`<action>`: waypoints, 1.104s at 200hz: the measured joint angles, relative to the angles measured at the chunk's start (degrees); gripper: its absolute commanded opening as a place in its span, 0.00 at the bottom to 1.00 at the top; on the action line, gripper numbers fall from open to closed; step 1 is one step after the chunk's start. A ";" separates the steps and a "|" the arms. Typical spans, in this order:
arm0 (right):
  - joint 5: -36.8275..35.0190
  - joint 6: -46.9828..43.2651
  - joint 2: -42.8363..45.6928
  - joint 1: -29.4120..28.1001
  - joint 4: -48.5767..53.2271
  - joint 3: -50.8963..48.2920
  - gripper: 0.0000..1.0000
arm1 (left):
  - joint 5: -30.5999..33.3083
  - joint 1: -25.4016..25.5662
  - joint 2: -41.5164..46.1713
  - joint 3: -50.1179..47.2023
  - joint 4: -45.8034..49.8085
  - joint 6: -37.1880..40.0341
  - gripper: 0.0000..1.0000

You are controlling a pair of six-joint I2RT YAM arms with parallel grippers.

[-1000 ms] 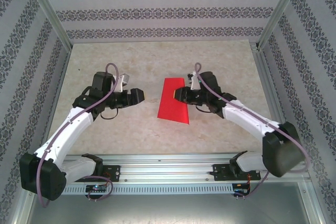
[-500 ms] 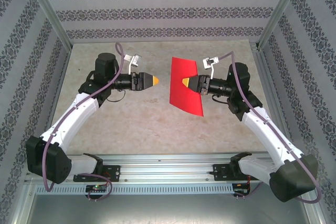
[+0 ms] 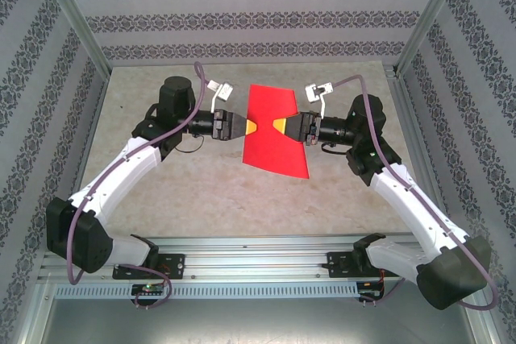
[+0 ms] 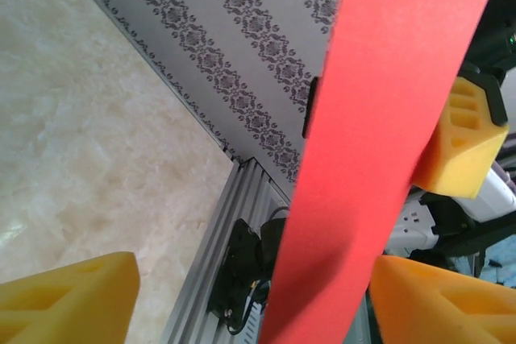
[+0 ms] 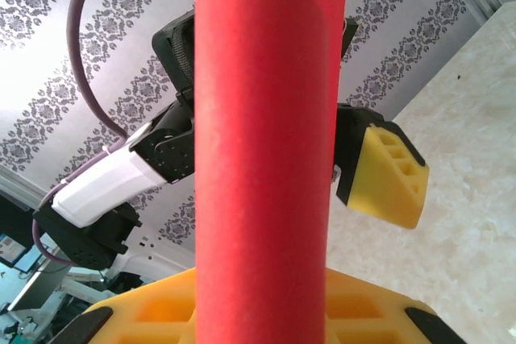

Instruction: Fold a paper plane with a square sheet of paper (fold left side to right side)

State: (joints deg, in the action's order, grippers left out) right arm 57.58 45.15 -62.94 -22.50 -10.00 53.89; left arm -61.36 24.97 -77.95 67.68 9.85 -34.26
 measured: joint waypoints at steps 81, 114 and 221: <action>-6.34 -6.16 0.15 2.97 10.19 0.94 0.62 | 3.21 0.61 1.01 -0.79 2.40 1.79 0.00; -19.74 -13.97 0.31 5.07 25.86 1.57 0.81 | 10.49 0.52 -0.37 -6.34 8.44 2.97 0.00; -39.71 -10.58 -12.90 -4.04 29.68 -8.52 0.55 | 33.66 -1.36 -7.98 -17.77 18.95 4.31 0.00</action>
State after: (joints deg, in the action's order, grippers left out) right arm 17.87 34.57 -75.83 -26.55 19.68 45.36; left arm -27.70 23.62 -85.93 49.91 28.80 -29.95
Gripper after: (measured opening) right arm 0.576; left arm 0.062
